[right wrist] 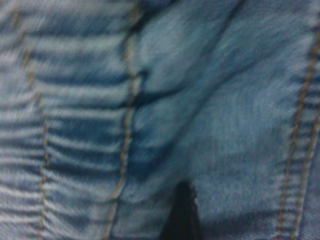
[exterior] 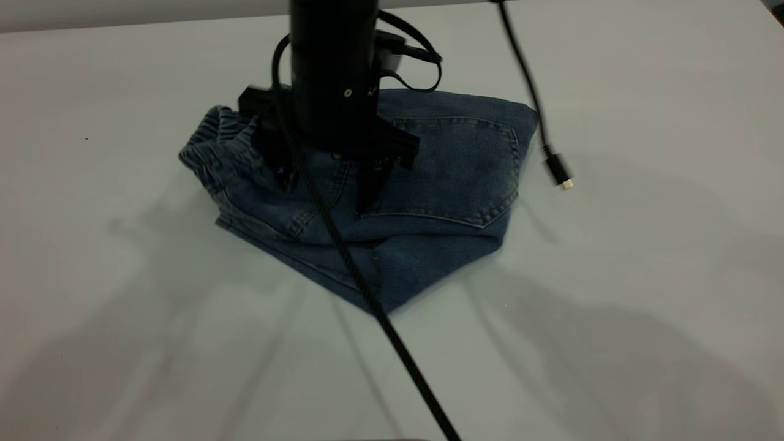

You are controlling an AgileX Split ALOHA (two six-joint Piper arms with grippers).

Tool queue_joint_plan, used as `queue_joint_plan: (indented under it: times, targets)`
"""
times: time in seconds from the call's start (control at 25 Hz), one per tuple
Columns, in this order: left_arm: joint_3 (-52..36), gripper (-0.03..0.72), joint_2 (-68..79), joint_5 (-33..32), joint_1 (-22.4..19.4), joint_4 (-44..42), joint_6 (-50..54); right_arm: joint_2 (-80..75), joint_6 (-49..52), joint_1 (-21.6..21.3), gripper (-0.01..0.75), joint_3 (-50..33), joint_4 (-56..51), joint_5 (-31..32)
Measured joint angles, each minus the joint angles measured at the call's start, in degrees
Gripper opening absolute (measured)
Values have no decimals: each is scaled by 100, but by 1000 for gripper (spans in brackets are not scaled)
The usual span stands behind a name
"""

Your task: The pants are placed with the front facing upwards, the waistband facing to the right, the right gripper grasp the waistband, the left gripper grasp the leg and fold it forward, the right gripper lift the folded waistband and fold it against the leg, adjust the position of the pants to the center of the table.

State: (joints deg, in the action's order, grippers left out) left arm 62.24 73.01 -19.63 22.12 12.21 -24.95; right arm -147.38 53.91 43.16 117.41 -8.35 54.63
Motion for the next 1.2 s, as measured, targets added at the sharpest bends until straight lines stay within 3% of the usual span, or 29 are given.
queue_joint_plan:
  times: [0.6, 0.92, 1.2]
  targets:
    - [0, 379, 0, -24, 0, 0, 6, -6, -2338, 884, 563, 13, 1914, 1216]
    - [0, 379, -439, 29, 0, -17, 6, 223, -3279, 884, 544, 302, 1788, 1461]
    - [0, 379, -1543, 39, 0, -17, 1, 1791, -4047, 884, 497, 322, 1344, 1544]
